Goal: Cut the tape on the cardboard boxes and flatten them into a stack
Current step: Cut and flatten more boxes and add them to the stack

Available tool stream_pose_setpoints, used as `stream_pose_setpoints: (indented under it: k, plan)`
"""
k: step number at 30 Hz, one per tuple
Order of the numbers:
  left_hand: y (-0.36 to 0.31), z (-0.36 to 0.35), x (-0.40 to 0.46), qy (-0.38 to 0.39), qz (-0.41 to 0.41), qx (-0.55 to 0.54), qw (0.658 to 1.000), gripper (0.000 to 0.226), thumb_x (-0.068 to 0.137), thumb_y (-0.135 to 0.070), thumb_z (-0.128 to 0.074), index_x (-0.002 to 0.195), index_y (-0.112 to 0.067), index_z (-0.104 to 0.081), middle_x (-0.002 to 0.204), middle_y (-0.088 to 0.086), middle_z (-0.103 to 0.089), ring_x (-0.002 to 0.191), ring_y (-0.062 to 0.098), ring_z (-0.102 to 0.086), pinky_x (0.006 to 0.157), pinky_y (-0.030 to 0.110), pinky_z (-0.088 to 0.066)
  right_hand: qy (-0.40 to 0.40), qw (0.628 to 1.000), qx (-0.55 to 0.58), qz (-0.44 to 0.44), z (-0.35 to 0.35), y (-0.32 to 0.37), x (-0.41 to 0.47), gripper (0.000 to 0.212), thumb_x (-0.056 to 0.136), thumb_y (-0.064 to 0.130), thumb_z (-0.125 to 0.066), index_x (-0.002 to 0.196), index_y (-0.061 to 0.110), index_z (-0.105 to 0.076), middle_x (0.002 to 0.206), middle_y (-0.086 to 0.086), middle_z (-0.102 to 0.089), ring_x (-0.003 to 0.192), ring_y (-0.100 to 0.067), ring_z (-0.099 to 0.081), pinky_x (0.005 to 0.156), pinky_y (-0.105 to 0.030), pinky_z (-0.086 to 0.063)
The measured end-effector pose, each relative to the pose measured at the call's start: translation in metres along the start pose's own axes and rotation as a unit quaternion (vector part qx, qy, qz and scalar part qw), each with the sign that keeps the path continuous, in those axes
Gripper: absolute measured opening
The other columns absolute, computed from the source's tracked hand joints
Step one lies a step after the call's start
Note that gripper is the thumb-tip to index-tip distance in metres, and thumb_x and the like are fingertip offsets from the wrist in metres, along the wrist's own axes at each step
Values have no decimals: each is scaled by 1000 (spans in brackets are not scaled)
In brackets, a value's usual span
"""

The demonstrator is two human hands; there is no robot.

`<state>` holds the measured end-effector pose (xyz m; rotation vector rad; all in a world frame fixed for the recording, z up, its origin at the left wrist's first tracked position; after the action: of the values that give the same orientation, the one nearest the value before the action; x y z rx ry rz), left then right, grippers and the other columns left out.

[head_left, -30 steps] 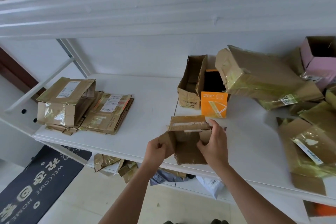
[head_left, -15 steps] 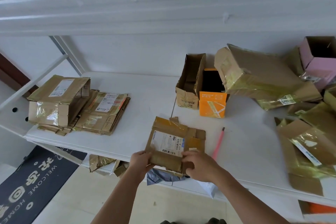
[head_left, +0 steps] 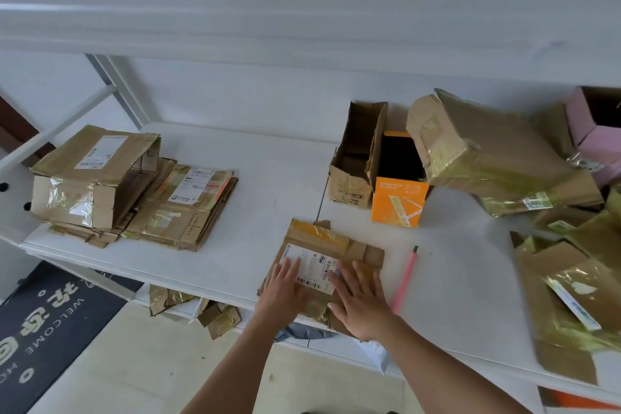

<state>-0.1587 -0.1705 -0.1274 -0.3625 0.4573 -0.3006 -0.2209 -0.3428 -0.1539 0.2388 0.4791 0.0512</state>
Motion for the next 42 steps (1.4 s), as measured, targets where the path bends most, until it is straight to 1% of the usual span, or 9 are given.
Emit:
stream_pose_setpoints:
  k: [9, 15, 18, 23, 28, 32, 38, 40, 42]
  plan:
    - [10, -20, -1, 27, 4, 37, 999, 68, 104, -47, -34, 156, -30, 5, 163, 3, 20, 149, 24, 20, 122, 44, -4, -5, 1000, -10, 16, -3, -2, 2, 100, 52, 75, 37, 144, 35, 31, 151, 9, 42, 142, -22, 38, 94, -40, 40]
    - [12, -17, 4, 26, -2, 18, 999, 71, 101, -44, -45, 157, -34, -3, 164, 0, 14, 150, 23, 16, 122, 46, -11, 45, 999, 7, -13, 6, 0, 3, 64, 103, 52, -17, 155, 32, 15, 156, 10, 36, 144, -21, 35, 115, -52, 20]
    - [10, -15, 8, 16, 2, 34, 999, 76, 96, -43, -57, 157, -33, -12, 165, -3, 4, 152, 20, 2, 120, 43, -26, 21, 999, 17, -18, 9, 0, 5, 64, 102, 50, -22, 157, 29, 3, 160, 10, 27, 146, -22, 30, 117, -52, 18]
    - [-9, 7, 13, -50, -23, 110, 992, 47, 96, -43, -56, 138, -29, -40, 140, -6, -37, 131, 17, -39, 105, 36, -44, -164, 982, 69, -64, 14, 0, 13, 70, 88, 53, 0, 135, 25, -43, 148, 2, -30, 142, -23, -25, 118, -40, -19]
    - [-5, -9, 37, -118, -86, 169, 975, 50, 100, -30, -41, 146, -18, -26, 160, 3, -19, 147, 27, -21, 122, 38, -19, -206, 970, 43, -123, -13, -6, 33, 70, 102, 53, -16, 139, 6, -53, 150, -21, -42, 150, -26, -7, 116, -46, -9]
    - [13, -18, 52, -151, -93, 152, 972, 70, 92, -42, -36, 157, -18, -19, 153, -1, -38, 146, 21, -19, 119, 34, -12, -253, 961, 4, -114, -11, -14, 37, 76, 98, 62, -16, 133, 11, -61, 145, -17, -50, 152, -21, 9, 116, -44, -9]
    - [19, -28, 50, -135, -42, 118, 983, 58, 97, -51, -33, 149, -25, -39, 155, -1, -37, 148, 12, -7, 116, 32, -4, -228, 968, -11, -104, -15, -18, 49, 76, 96, 64, -17, 132, 14, -62, 147, -12, -48, 151, -21, -5, 114, -42, -9]
    - [21, -30, 55, -157, -36, 115, 980, 59, 98, -52, -30, 149, -25, -39, 156, -1, -36, 149, 12, -4, 116, 33, -3, -238, 965, -28, -105, -1, -14, 48, 69, 97, 61, -22, 135, 18, -60, 155, -7, -34, 147, -23, -16, 115, -43, -3]
    - [22, -33, 56, -154, -33, 99, 983, 59, 98, -52, -29, 148, -24, -42, 155, 0, -38, 149, 11, -3, 116, 34, -3, -231, 965, -6, -121, 5, -9, 52, 64, 96, 59, -24, 152, 29, -35, 165, 2, -6, 149, -19, 0, 117, -46, 9]
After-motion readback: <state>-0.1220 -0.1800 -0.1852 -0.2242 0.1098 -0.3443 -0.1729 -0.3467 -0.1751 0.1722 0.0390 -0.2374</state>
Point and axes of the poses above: each hand's wrist, its own x-axis towards the middle knuckle, its own z-axis out of the back of the hand, y = z × x, the point moved 2 cm from there along x, towards the middle knuckle
